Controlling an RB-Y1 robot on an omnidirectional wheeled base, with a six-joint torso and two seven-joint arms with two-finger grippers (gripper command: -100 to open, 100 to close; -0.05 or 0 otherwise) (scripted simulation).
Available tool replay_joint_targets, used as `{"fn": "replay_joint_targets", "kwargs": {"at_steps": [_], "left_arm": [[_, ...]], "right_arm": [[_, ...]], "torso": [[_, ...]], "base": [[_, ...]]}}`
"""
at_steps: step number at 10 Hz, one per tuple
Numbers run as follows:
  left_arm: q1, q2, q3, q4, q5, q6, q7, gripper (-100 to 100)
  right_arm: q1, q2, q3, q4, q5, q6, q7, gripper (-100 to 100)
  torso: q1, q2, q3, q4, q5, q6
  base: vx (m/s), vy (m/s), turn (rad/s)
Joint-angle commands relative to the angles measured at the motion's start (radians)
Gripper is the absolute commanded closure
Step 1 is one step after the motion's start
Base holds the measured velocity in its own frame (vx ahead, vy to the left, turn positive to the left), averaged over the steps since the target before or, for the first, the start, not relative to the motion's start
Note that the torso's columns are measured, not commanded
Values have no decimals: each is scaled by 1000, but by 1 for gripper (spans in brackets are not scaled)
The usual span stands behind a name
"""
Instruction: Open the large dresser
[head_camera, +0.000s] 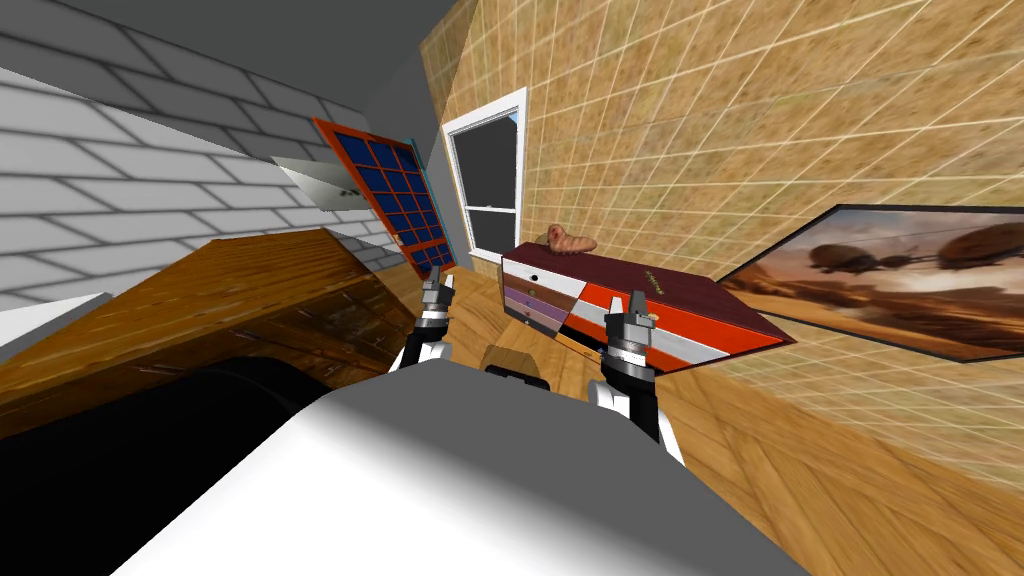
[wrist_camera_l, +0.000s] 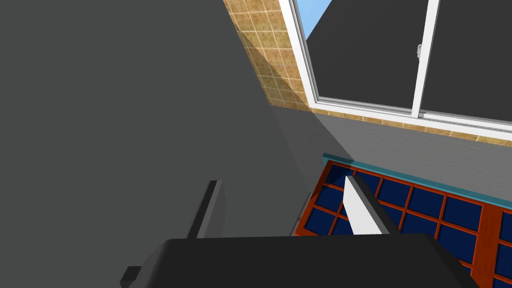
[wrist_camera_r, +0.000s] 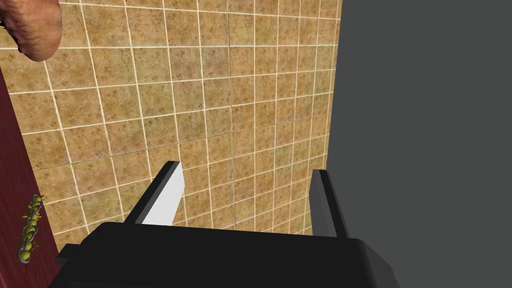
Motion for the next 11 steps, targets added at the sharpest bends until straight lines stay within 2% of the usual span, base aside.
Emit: {"fn": "replay_joint_targets", "kwargs": {"at_steps": [1, 2, 3, 5, 9, 10, 11], "left_arm": [[0, 0, 0, 0, 0, 0, 0, 0], [0, 0, 0, 0, 0, 0, 0, 0], [0, 0, 0, 0, 0, 0, 0, 0], [0, 0, 0, 0, 0, 0, 0, 0], [0, 0, 0, 0, 0, 0, 0, 0], [0, 0, 0, 0, 0, 0, 0, 0], [0, 0, 0, 0, 0, 0, 0, 0]], "right_arm": [[0, 0, 0, 0, 0, 0, 0, 0], [0, 0, 0, 0, 0, 0, 0, 0], [-1, -28, 0, 8, 16, 11, 3, -100], [-2, -66, 1, 25, 53, 37, 12, -100], [-5, -124, 2, 77, 170, 125, 39, -100], [-5, -124, 2, 77, 181, 125, 39, -100], [-5, -135, 2, 92, 219, 153, 48, -100]], "torso": [[0, 74, -148, 74, 0, 0], [0, 148, -295, 148, 0, 0], [0, 221, -443, 221, 0, 0], [1, 264, -532, 264, 0, 0], [1, 267, -537, 268, 0, 0], [0, 266, -538, 268, 0, 0], [-1, 268, -537, 268, 0, 0]], "base": [[0, 0, 0], [0, 0, 0], [16, 9, 37], [26, 21, 60], [60, 42, 93], [60, 33, 43], [46, 33, 72]]}}
